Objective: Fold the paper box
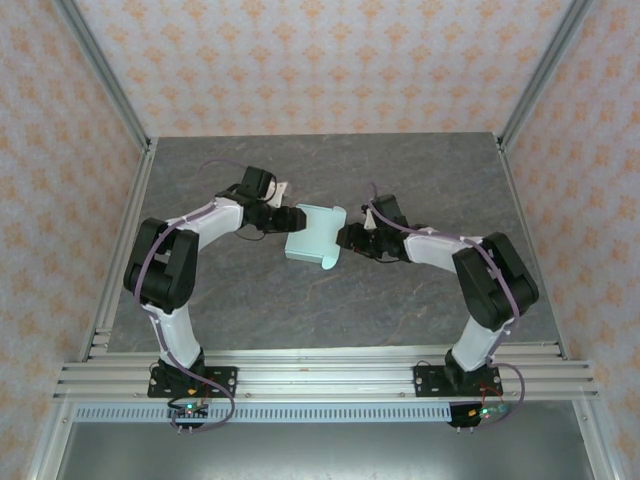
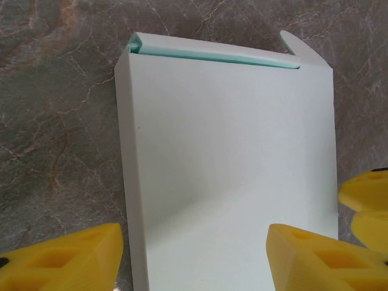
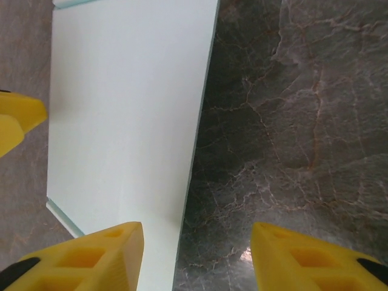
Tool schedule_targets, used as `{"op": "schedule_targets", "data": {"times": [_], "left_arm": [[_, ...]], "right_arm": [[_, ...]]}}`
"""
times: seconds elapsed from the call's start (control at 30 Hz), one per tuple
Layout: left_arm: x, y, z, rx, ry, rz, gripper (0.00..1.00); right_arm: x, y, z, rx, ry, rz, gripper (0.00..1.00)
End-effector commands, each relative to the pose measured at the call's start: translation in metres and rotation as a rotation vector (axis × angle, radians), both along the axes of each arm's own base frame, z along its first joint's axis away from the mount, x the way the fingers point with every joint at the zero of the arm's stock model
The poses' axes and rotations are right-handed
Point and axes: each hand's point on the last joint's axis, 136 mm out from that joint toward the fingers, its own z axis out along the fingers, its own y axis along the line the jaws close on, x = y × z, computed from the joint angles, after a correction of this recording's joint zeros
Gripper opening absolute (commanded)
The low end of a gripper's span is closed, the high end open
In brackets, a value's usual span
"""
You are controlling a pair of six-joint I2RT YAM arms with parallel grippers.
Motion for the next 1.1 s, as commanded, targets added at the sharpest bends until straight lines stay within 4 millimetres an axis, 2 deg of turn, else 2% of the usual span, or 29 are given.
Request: {"op": "schedule_targets", "data": {"times": [0.0, 0.27, 0.53, 0.63, 0.83, 1.07], "left_arm": [[0.001, 0.001, -0.011, -0.02, 0.018, 0.013, 0.61], [-0.001, 0.001, -0.023, -0.028, 0.042, 0.032, 0.52], [-0.005, -0.002, -0.028, -0.086, 0.054, 0.053, 0.44], [-0.009, -0.008, -0.037, -0.134, 0.087, 0.046, 0.44], [-0.012, -0.017, -0.037, -0.209, 0.103, 0.046, 0.45], [-0.014, -0.024, -0.04, -0.24, 0.117, 0.037, 0.46]], "right_arm": [[0.021, 0.016, 0.022, 0.111, -0.051, -0.011, 0.46], [0.026, 0.028, 0.017, 0.204, -0.033, -0.012, 0.26], [0.027, 0.033, 0.041, 0.299, -0.094, -0.013, 0.08], [0.028, 0.036, 0.057, 0.355, -0.122, -0.018, 0.05], [0.026, 0.034, 0.084, 0.418, -0.159, -0.044, 0.02], [0.021, 0.033, 0.098, 0.383, -0.182, -0.048, 0.01]]}}
